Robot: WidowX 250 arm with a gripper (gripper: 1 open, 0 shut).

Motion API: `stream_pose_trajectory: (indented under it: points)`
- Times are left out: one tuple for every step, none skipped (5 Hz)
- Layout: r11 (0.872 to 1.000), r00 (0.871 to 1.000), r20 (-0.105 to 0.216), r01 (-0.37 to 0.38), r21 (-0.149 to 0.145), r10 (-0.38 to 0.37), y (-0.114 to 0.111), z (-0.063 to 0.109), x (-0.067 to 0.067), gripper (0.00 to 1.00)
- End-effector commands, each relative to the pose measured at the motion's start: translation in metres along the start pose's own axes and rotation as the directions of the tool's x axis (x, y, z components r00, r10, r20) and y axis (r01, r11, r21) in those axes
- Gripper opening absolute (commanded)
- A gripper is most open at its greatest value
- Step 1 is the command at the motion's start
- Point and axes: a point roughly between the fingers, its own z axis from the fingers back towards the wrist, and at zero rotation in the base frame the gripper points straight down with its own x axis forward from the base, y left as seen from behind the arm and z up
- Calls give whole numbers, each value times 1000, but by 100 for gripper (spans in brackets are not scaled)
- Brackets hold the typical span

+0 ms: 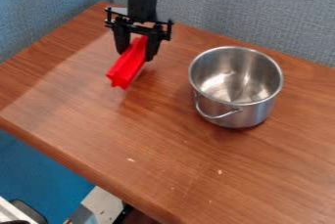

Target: Put the red object in the metal pot

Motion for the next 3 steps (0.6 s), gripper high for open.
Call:
stream_pose_trajectory:
  points:
    - [1000,998,68,-1,18,0,4,23,6,0]
    - [1000,998,64,-3,24,2,6,23,7,0]
    - [1000,998,60,-6,29,4,8,23,8,0]
